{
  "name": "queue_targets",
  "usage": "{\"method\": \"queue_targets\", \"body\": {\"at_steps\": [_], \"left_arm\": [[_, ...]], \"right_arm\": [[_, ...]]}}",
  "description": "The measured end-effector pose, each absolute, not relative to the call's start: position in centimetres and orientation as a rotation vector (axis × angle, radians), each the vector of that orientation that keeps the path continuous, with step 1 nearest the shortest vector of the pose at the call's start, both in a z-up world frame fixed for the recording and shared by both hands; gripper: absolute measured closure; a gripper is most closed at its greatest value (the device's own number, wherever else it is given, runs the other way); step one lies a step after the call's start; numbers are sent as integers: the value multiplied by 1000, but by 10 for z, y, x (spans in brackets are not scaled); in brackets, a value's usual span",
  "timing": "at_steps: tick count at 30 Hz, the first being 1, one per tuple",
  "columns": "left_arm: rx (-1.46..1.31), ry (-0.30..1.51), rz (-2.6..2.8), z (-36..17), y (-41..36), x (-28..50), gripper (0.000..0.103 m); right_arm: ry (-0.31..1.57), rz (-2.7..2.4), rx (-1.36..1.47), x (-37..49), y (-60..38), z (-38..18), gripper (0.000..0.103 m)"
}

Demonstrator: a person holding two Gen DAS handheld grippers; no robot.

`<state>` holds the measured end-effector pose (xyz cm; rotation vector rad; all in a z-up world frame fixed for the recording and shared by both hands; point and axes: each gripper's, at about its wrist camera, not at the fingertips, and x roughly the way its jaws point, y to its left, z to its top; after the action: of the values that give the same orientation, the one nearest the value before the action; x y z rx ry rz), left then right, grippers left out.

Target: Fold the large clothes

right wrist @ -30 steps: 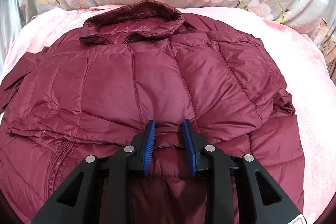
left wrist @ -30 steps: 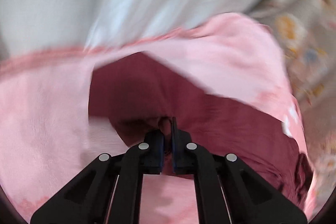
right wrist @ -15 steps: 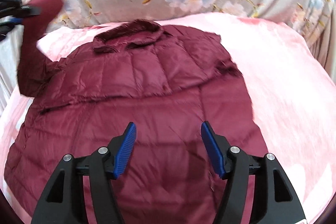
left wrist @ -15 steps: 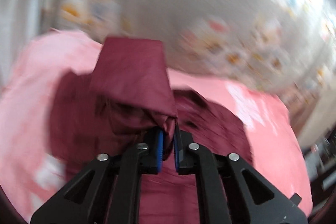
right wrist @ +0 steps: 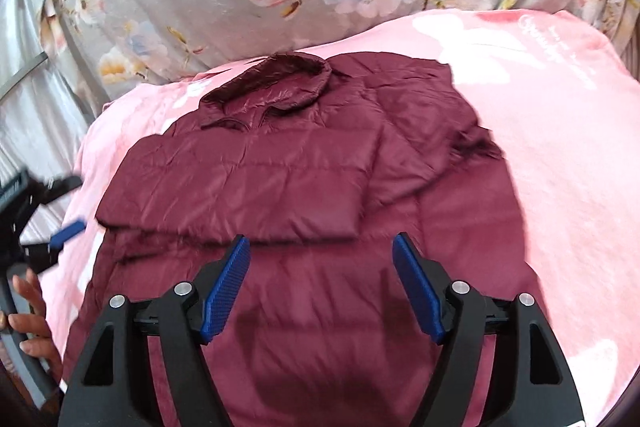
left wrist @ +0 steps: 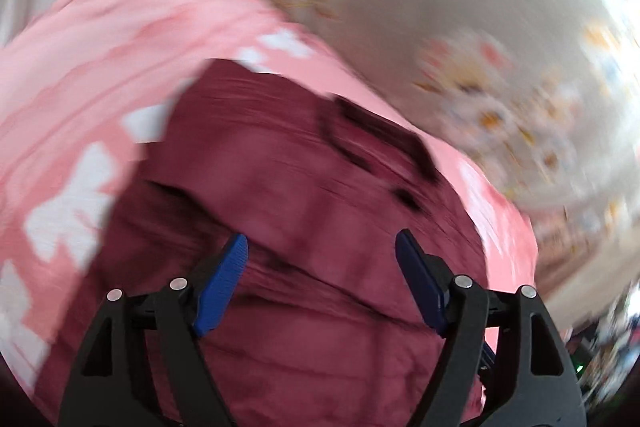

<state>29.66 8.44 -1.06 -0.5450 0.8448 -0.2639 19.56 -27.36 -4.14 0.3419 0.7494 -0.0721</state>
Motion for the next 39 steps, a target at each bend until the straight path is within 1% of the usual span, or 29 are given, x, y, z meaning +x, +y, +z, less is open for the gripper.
{"method": "queue_targets", "body": {"at_steps": [4, 5, 6, 7, 8, 9, 13, 16, 19, 21, 23, 26, 32, 39], "left_arm": [[-720, 893, -172, -36, 139, 319, 31], [-753, 898, -162, -43, 146, 325, 33], [-770, 908, -158, -47, 149, 329, 36], [-781, 916, -161, -50, 149, 332, 36], [-790, 923, -167, -53, 149, 334, 38], [-795, 926, -167, -54, 149, 339, 39], [-749, 909, -154, -47, 144, 351, 42], [-687, 903, -131, -45, 135, 363, 42], [-566, 931, -84, -51, 117, 374, 44], [-498, 954, -59, -59, 107, 378, 50], [-423, 970, -24, -70, 99, 379, 52], [-353, 942, -4, -77, 93, 374, 53], [-185, 890, 49, -82, 74, 366, 53], [-131, 881, 66, -81, 70, 365, 53]], "right_arm": [[799, -104, 405, 229, -282, -56, 31], [820, -90, 417, 235, -283, -61, 37], [839, -68, 421, 240, -282, -65, 71], [879, -54, 404, 249, -279, -67, 91], [881, -52, 389, 252, -277, -63, 97], [855, -53, 373, 251, -277, -56, 98], [659, -90, 260, 246, -282, 9, 99], [618, -151, 225, 252, -301, 25, 99], [720, -212, 227, 270, -320, -10, 99], [768, -204, 266, 270, -325, -32, 99], [804, -202, 291, 266, -326, -55, 99], [837, -196, 312, 261, -325, -79, 98], [825, -208, 278, 257, -316, -89, 98], [831, -197, 291, 254, -317, -89, 98]]}}
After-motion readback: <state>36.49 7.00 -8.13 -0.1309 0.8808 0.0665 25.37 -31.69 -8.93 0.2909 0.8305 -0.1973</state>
